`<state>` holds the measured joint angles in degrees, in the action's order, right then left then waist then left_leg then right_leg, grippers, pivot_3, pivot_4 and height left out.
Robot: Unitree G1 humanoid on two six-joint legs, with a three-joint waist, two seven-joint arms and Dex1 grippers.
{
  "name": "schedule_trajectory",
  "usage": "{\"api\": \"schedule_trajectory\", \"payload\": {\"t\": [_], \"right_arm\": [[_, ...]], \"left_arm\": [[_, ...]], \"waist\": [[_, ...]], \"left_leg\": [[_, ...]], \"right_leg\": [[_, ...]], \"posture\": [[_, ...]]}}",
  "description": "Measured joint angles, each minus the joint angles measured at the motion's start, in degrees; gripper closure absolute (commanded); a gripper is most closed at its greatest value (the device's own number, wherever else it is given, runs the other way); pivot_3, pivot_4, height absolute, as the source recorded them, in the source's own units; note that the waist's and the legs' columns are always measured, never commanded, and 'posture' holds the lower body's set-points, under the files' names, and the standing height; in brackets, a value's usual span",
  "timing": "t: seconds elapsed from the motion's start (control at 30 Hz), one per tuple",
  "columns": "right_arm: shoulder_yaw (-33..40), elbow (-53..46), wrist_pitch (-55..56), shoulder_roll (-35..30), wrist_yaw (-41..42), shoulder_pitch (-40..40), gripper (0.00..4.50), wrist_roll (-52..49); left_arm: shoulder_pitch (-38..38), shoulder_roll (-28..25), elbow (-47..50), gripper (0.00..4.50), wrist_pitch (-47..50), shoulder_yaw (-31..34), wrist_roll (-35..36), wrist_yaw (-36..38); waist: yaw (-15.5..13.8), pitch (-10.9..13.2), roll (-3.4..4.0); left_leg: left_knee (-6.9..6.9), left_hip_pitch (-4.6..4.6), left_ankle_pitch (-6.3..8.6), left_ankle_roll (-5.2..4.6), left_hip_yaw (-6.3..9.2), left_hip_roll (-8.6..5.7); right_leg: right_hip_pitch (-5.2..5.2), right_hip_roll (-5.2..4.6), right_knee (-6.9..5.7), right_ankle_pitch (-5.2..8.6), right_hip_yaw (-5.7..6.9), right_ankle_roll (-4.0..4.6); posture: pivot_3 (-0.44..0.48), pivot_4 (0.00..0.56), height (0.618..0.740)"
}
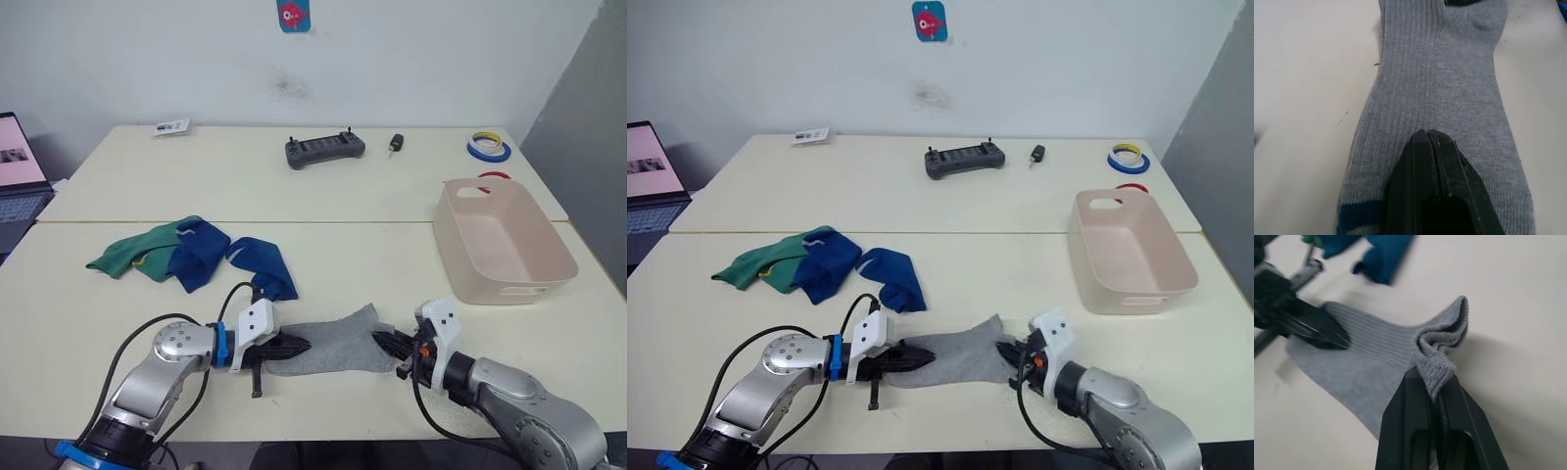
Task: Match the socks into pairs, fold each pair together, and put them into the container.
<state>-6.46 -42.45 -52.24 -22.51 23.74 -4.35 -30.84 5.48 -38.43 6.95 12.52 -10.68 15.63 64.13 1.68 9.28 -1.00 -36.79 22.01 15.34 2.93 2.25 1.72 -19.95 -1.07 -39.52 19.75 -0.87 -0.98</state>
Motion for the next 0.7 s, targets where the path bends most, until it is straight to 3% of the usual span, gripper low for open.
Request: {"api": "schedule_trajectory", "payload": {"t": [0.2, 0.5, 0.7], "right_arm": [[-3.37, -1.44, -3.75, -1.33, 0.66, 5.75, 4.46, -2.75], [-6.71, -0.91, -6.22, -3.29, 1.85, 10.29, 4.46, -4.29], [-9.0, 0.46, -5.93, -3.25, 2.69, 12.42, 4.46, -4.24]], "left_arm": [[-0.3, -1.06, 3.17, 4.5, 5.4, 0.9, 2.4, -0.44], [-3.47, -13.25, 8.28, 4.5, 12.98, 9.36, 8.81, 4.73], [-4.12, -11.07, 7.16, 4.5, 12.89, 8.1, 7.79, 3.54]], "waist": [[0.02, 0.05, -0.07], [0.12, 0.15, -0.06], [0.05, 0.16, -0.08]], "left_leg": [[-0.01, 0.1, 0.0, 0.0, 0.0, 0.0], [0.0, 0.2, 0.0, 0.0, 0.03, 0.02], [-0.02, 0.3, 0.0, 0.0, 0.04, 0.01]], "right_leg": [[-0.08, 0.0, 0.03, -0.01, 0.0, 0.02], [-0.19, -0.01, 0.04, -0.01, 0.01, 0.03], [-0.22, -0.02, 0.04, -0.02, 0.03, 0.03]], "posture": [[0.0, 0.15, 0.74], [0.0, 0.15, 0.74], [0.0, 0.15, 0.74]]}}
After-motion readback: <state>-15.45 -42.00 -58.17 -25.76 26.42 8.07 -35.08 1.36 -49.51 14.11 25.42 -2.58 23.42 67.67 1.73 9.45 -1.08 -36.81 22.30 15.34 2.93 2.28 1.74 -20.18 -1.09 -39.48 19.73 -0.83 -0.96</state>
